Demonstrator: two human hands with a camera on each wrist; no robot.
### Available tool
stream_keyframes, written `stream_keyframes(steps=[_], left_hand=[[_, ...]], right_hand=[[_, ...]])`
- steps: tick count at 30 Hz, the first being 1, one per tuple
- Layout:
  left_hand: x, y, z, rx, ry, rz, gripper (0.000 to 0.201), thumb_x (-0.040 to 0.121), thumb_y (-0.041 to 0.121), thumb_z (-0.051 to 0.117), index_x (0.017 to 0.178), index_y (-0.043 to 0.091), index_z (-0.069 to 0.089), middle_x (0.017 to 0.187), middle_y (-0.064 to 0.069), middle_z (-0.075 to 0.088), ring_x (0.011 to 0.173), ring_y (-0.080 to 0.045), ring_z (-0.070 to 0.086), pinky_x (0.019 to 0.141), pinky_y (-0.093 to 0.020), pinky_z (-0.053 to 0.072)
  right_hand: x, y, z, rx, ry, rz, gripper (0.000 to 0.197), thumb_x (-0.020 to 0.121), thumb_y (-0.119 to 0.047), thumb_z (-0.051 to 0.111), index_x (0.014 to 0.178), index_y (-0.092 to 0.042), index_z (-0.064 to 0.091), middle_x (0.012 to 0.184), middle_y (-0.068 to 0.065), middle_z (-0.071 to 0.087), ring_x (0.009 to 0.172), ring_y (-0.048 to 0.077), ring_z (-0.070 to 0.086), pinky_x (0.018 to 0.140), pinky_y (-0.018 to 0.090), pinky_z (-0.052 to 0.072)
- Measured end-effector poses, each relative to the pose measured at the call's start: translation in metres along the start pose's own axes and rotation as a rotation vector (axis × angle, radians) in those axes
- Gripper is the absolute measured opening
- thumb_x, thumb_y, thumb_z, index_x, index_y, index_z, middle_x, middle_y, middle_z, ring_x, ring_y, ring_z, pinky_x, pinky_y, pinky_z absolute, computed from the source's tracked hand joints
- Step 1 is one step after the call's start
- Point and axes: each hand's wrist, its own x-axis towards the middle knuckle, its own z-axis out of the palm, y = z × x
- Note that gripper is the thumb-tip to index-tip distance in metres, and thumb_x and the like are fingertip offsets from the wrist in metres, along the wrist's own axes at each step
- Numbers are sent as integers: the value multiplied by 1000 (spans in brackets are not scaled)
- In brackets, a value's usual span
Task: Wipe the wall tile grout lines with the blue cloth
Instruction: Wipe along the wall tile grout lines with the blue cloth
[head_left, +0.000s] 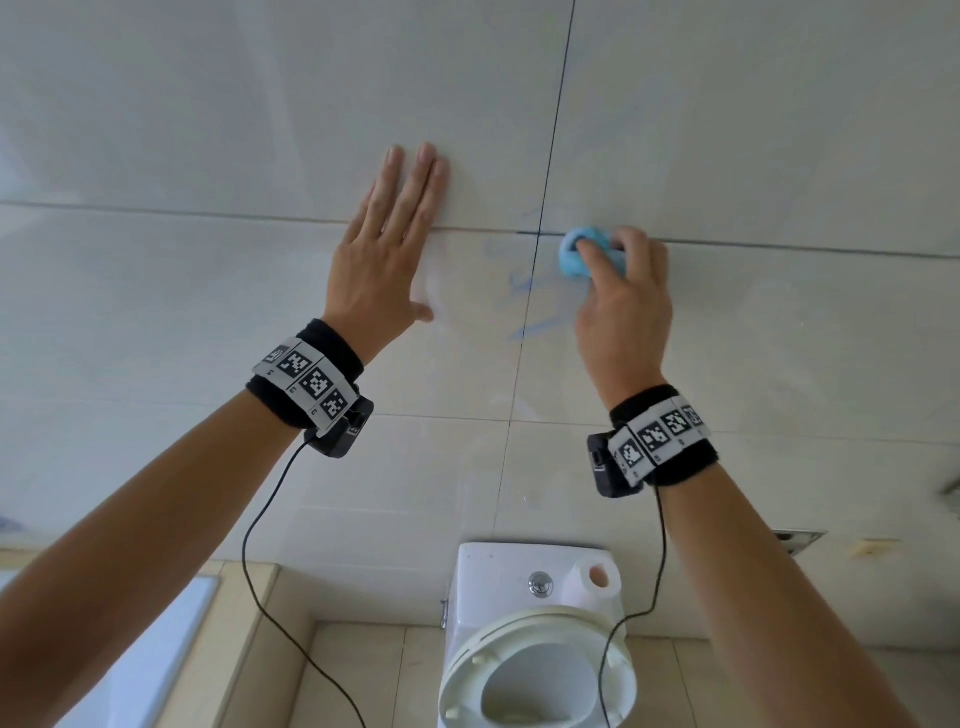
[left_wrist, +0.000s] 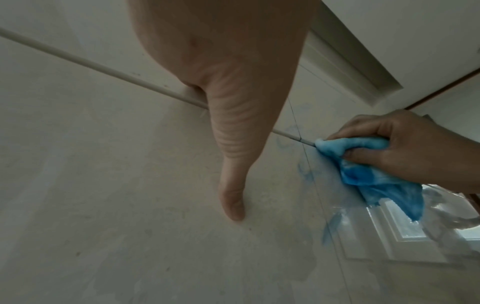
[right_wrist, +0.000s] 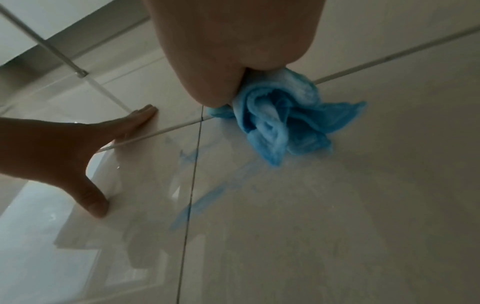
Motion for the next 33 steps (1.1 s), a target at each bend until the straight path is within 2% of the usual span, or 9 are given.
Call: stream_keyframes(steps=[3,6,9,14,20,24,28,31,33], left_hand=[[1,2,0,2,-3,-9,165,49,51,99,166,10,-9,175,-6,-10,161,-33,-8,132,-44,9],[0,2,0,15,-3,-12,165,49,52,99,166,10,-10,175,-7,-10,161,-33,-8,132,-45,11],[0,3,0,28,-7,-3,166,48,54,99,166,9,-9,175,-8,-8,161,-33,-7,132,-44,11],[-1,-1,0,36,-10,6,163,53,56,97,165,10,-11,175,-7,-11,162,-32,-8,131,-44,15],[0,2,0,38,-13,-8,165,50,54,98,166,10,-10,175,-6,-10,162,-32,-7,132,-44,14],[-1,4,-1,28,-17,-12,165,50,51,99,166,10,-10,175,-7,-9,161,-33,-7,132,-45,13],[-2,4,-3,16,-18,-17,163,51,52,99,166,11,-10,175,-5,-9,162,-32,-7,132,-44,13],[-2,6,-4,10,-15,-28,161,54,52,98,166,11,-10,175,-5,-10,162,-32,-8,132,-42,9],[-2,8,-4,8,-16,-37,161,54,51,98,166,11,-11,175,-5,-11,161,-32,-8,132,-43,10]], right_hand=[[0,-1,3,9,24,59,36,88,3,55,118,-7,72,124,13,60,113,28,49,84,41,57],[-5,-27,20,76,51,169,41,82,10,53,116,-2,70,123,13,60,108,29,50,84,45,55],[-15,-62,39,162,-26,99,48,78,9,52,121,-1,70,121,17,61,108,34,51,88,51,51],[-14,-113,54,229,-97,34,48,89,-10,39,127,-3,69,123,13,61,111,27,49,92,43,53],[-3,-83,42,63,-49,-6,48,85,2,50,129,-8,67,129,15,60,114,32,51,94,45,51],[1,-77,31,-33,-96,-39,53,81,-2,43,127,-13,68,130,14,60,111,32,50,87,43,47],[5,-58,14,-110,-145,-3,50,81,1,52,126,-15,67,131,14,58,108,33,52,85,44,47],[3,-27,-1,-132,-147,24,51,83,0,48,128,-16,66,132,14,57,111,34,53,83,43,48],[1,-3,-10,-132,-132,66,53,83,6,56,130,-17,65,133,14,56,114,34,53,83,44,50]])
